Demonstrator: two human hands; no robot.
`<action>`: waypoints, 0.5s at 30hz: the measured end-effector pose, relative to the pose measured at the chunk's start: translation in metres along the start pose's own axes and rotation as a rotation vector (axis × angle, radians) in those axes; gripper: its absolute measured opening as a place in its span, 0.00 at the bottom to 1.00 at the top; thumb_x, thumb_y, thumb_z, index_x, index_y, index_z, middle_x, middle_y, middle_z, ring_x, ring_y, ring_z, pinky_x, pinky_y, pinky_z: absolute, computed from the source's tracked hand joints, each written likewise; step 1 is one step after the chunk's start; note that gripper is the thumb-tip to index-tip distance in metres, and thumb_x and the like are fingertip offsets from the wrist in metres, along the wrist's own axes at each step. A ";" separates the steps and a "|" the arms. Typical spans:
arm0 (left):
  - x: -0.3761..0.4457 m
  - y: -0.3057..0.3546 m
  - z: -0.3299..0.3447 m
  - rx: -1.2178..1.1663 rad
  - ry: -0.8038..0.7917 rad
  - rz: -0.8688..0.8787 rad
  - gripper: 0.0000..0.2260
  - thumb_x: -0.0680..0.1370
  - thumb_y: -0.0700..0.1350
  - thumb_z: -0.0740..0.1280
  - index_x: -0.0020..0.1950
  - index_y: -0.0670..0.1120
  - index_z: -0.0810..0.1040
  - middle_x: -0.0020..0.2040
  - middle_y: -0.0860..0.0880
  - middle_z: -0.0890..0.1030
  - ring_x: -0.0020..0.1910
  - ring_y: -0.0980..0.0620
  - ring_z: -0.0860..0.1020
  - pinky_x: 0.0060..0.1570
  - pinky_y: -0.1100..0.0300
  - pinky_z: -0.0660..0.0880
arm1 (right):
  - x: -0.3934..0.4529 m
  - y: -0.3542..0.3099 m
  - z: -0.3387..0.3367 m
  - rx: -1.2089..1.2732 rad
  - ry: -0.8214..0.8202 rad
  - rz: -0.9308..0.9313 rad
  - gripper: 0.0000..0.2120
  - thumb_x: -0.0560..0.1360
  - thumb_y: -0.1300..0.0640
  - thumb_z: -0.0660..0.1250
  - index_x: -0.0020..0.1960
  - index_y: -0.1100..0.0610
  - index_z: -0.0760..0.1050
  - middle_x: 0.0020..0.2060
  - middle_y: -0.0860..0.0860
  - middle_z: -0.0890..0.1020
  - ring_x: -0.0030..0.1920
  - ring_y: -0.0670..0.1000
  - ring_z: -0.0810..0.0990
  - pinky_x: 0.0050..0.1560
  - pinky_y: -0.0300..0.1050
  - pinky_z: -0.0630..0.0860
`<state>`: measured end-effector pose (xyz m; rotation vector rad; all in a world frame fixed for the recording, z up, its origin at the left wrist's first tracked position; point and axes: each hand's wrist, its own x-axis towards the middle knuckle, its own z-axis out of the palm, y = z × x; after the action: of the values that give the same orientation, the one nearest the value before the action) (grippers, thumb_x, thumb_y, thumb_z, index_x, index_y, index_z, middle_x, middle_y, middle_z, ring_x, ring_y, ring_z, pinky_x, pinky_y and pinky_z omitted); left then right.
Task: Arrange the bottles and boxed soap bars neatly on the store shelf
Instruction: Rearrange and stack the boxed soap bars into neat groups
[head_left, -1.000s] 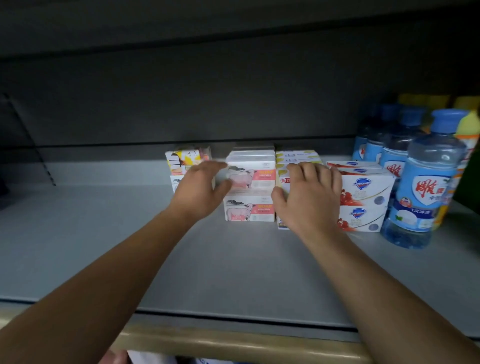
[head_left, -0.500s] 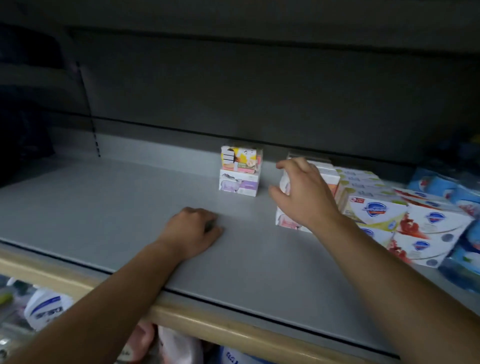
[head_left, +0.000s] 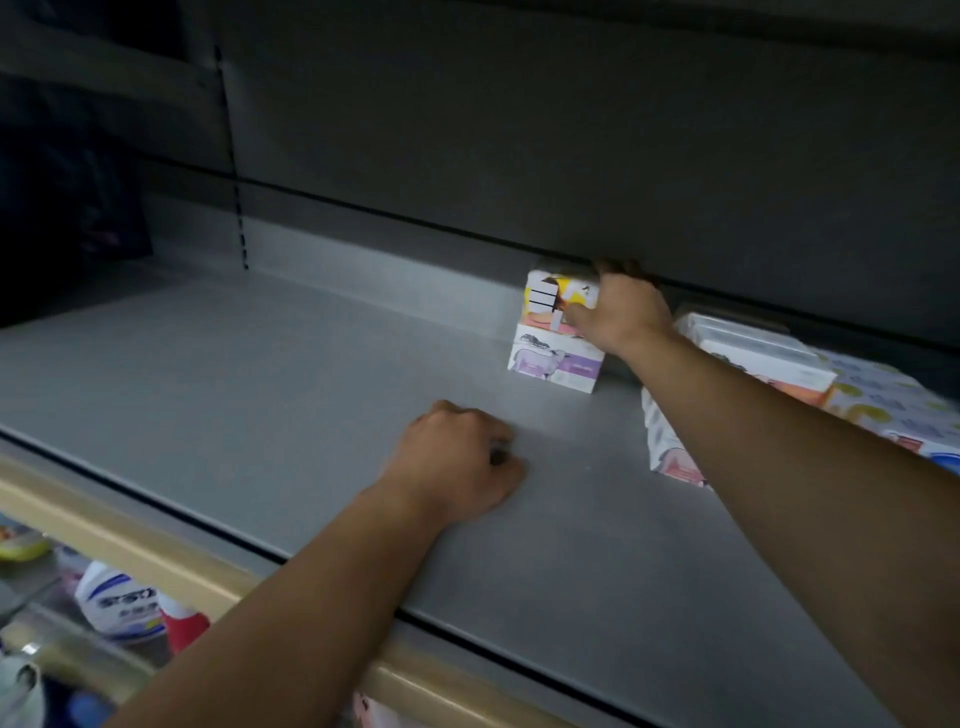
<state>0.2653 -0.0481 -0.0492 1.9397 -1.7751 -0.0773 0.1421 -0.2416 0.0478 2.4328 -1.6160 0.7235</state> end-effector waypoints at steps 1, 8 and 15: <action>0.000 0.000 0.000 -0.009 -0.002 -0.002 0.22 0.69 0.60 0.58 0.55 0.51 0.80 0.54 0.51 0.83 0.61 0.46 0.73 0.59 0.56 0.73 | 0.004 0.000 0.004 -0.016 -0.012 0.018 0.23 0.75 0.42 0.68 0.65 0.53 0.73 0.60 0.57 0.78 0.58 0.63 0.78 0.54 0.51 0.75; 0.002 -0.002 0.002 -0.052 0.034 -0.027 0.17 0.75 0.56 0.66 0.62 0.54 0.78 0.56 0.51 0.82 0.63 0.47 0.72 0.60 0.57 0.72 | -0.011 -0.008 0.001 0.014 0.139 -0.020 0.18 0.75 0.48 0.70 0.62 0.53 0.75 0.57 0.57 0.80 0.58 0.62 0.78 0.54 0.51 0.75; 0.003 -0.004 -0.006 -0.354 0.234 -0.059 0.30 0.72 0.54 0.72 0.70 0.49 0.69 0.61 0.49 0.77 0.55 0.49 0.78 0.54 0.60 0.73 | -0.085 -0.002 -0.037 0.240 0.121 -0.190 0.18 0.73 0.54 0.71 0.61 0.56 0.74 0.58 0.54 0.78 0.58 0.57 0.76 0.51 0.43 0.66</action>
<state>0.2715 -0.0491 -0.0441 1.6720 -1.4427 -0.1660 0.1056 -0.1567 0.0411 2.5990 -1.2993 1.0612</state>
